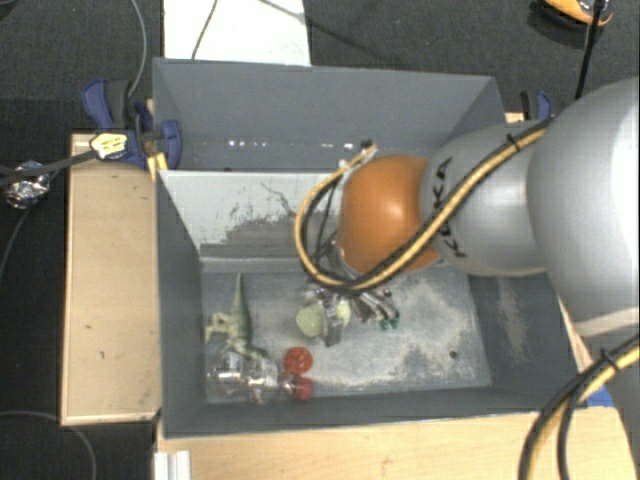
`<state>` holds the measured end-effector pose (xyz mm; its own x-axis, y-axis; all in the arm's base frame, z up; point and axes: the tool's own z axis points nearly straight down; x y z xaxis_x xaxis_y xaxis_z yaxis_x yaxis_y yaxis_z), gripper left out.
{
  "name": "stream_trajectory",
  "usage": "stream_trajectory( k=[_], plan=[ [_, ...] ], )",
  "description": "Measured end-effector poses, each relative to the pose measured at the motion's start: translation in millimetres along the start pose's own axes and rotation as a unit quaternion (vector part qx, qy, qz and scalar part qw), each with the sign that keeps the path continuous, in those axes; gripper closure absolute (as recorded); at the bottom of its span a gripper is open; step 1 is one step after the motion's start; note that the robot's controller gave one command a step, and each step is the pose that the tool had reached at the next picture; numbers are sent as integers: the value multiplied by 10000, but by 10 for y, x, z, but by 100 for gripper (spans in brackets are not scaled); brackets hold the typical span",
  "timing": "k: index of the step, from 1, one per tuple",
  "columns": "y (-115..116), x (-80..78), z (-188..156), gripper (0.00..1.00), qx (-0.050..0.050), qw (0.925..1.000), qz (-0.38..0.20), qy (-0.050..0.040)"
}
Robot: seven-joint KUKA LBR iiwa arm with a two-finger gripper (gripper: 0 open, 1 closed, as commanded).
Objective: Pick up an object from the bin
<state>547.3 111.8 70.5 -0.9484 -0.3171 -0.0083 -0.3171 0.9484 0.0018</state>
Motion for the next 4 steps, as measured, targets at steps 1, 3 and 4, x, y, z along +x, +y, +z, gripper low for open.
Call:
stream_trajectory(
  k=[1,3,4],
  plan=[
    [0,0,0,100,0,10000,2,0],
    [4,21,-150,100,-6,10000,14,36],
    [3,12,-372,100,-4,10000,23,17]
  ],
)
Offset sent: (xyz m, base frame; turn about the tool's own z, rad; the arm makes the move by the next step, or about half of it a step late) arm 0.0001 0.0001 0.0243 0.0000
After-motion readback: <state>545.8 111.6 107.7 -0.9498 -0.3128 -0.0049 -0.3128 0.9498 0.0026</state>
